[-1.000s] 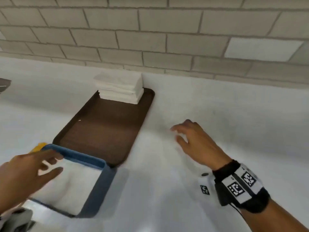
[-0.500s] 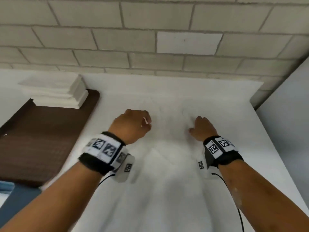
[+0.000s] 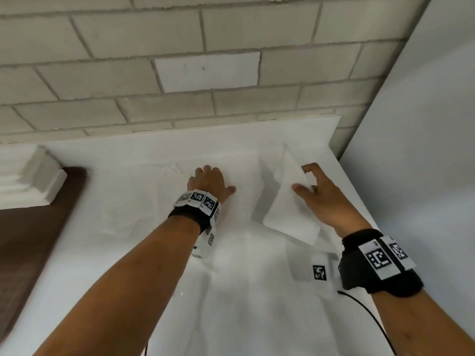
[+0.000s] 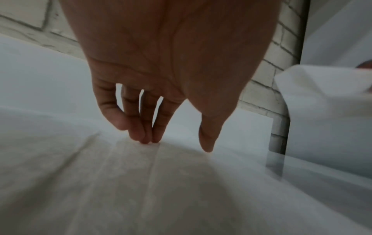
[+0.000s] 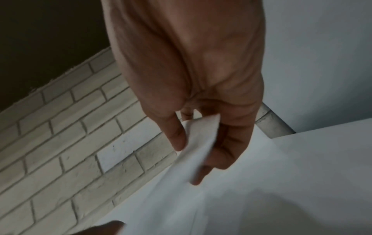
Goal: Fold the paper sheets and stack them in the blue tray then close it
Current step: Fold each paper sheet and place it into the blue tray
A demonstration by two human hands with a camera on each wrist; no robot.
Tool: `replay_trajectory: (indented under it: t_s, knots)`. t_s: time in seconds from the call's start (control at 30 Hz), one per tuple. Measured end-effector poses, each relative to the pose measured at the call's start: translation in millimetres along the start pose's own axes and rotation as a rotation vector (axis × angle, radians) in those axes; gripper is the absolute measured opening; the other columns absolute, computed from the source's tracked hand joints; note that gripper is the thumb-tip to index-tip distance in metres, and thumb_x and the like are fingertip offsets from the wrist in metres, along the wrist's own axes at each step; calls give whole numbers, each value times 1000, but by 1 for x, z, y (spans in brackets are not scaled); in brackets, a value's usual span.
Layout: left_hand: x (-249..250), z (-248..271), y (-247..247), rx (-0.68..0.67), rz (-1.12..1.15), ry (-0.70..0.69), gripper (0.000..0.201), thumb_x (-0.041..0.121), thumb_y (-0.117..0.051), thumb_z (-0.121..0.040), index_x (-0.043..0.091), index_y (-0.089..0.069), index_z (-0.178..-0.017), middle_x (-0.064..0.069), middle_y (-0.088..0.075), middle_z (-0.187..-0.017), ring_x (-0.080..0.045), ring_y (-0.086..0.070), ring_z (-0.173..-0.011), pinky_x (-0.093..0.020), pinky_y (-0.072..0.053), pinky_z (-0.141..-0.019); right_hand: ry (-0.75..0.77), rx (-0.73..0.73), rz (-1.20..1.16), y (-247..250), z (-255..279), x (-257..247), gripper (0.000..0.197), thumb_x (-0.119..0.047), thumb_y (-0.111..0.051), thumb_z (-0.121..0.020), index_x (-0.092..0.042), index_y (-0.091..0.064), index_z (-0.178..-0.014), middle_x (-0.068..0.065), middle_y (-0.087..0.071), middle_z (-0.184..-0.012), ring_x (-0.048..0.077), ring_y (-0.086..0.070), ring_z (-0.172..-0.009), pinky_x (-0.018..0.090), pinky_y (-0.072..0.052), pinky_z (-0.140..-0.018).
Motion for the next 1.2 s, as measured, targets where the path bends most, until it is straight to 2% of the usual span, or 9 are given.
replay_trajectory:
  t_s: [0.13,0.2,0.33,0.43,0.5,0.67,0.8,0.97,1.2]
  knots:
    - [5,-7,-5,11,74,-4,54,45,-59,-97,9,-50,-135,-13,-56,-137,-34,-49,-130,-45,-42,-102,53,-73,-212,3,11,-2,40,-26,-67,-90,-49,-46,-115,17,-66,-104,33,-68,-89,50,-58,-82]
    - [4,-2,-4,60,129,-14,47,39,-60,-96,10,-51,-132,-12,-59,-132,-34,-51,-126,-44,-44,-99,109,-125,-286,0,16,-5,57,-22,-73,-86,-52,-44,-125,19,-61,-112,32,-67,-95,51,-58,-83]
    - [-1,15,9,219,283,-61,34,27,-58,-98,9,-51,-127,-13,-62,-120,-37,-58,-113,-44,-48,-83,269,-144,-381,-16,18,-14,81,-16,-79,-81,-49,-35,-141,-14,-44,-144,10,-46,-131,40,-42,-110]
    - [-11,24,21,265,403,-74,28,25,-60,-98,14,-52,-122,-12,-68,-107,-35,-65,-98,-39,-50,-76,339,-144,-420,-33,16,-24,88,-17,-80,-80,-50,-30,-144,-25,-33,-150,3,-33,-139,43,-28,-119]
    - [-20,27,27,202,515,-94,31,26,-62,-97,17,-53,-126,-12,-70,-106,-33,-68,-94,-41,-57,-79,376,-151,-426,-42,16,-29,90,-18,-80,-80,-51,-28,-145,-23,-33,-152,6,-32,-141,47,-25,-119]
    - [-40,37,19,-247,580,-176,46,34,-67,-95,16,-50,-134,-6,-67,-121,-25,-70,-100,-31,-60,-69,409,-163,-413,-45,16,-32,91,-16,-80,-80,-49,-27,-146,-24,-32,-152,6,-32,-142,46,-26,-119]
    - [-41,45,14,-197,603,-177,55,33,-67,-96,16,-42,-142,-5,-62,-127,-26,-63,-114,-38,-55,-87,403,-160,-399,-42,19,-28,91,-12,-79,-80,-45,-26,-147,-27,-31,-150,0,-33,-139,36,-30,-119]
    - [-31,72,33,-181,1259,-174,42,23,-68,-96,20,-56,-136,-1,-71,-126,-21,-69,-114,-44,-60,-91,408,-129,-411,-32,25,-24,90,-15,-79,-80,-44,-26,-148,-26,-32,-150,1,-36,-138,39,-32,-118]
    - [-18,99,39,-369,1498,-219,48,20,-68,-87,14,-61,-134,-8,-72,-127,-28,-68,-118,-49,-55,-101,367,-163,-470,-42,31,-31,68,-32,-76,-80,-46,-43,-138,-19,-42,-147,7,-41,-137,42,-35,-115]
Point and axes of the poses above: each hand's wrist, its own z-axis away from the middle knuckle, its own y-axis out of the back of the hand, x = y × z, the point moved 1 cm from there along -z, towards the middle knuckle
